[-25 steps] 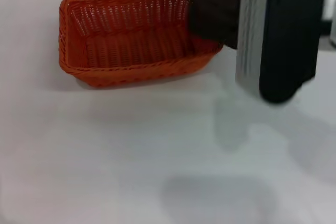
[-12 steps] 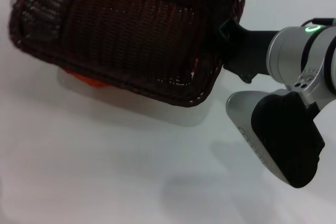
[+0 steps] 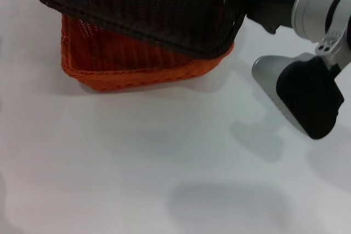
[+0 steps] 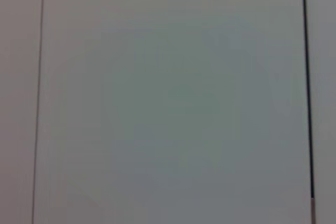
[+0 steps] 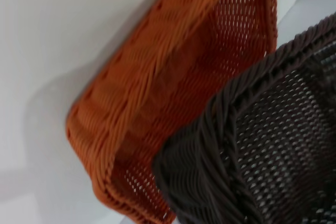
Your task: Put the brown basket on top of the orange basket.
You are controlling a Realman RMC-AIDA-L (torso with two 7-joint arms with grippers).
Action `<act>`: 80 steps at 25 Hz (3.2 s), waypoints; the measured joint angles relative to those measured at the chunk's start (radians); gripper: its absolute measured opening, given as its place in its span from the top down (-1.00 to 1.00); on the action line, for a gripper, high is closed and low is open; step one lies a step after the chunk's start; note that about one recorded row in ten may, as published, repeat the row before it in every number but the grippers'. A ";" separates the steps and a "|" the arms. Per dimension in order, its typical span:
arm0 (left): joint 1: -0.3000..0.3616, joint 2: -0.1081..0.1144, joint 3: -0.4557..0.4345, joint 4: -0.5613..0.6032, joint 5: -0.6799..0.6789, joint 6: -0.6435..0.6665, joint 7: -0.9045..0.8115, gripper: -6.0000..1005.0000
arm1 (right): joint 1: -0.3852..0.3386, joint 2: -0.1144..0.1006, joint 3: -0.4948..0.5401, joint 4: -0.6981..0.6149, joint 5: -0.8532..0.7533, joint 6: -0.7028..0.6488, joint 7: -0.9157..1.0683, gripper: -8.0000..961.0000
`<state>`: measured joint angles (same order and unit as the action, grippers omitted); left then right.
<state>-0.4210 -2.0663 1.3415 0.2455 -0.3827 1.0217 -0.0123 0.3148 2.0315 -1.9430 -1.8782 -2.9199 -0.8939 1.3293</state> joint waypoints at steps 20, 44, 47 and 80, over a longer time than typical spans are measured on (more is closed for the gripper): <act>-0.026 0.003 -0.041 0.000 -0.001 -0.037 0.000 -0.68 | 0.122 -0.137 -0.089 0.260 0.003 0.175 0.149 0.27; -0.046 0.011 -0.030 0.002 0.029 -0.074 0.012 -0.68 | -0.086 -0.026 -0.200 0.038 0.001 0.046 0.161 -0.58; -0.045 0.011 -0.030 0.001 0.033 -0.074 0.012 -0.68 | -0.103 -0.014 -0.223 0.002 0.001 0.015 0.167 -0.58; -0.001 0.020 -0.041 0.003 0.029 -0.055 0.010 -0.68 | -0.550 0.044 -0.076 0.395 0.312 1.661 1.489 -0.58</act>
<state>-0.4221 -2.0464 1.3007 0.2483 -0.3532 0.9669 -0.0021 -0.2350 2.0758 -2.0194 -1.4834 -2.6080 0.7674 2.8179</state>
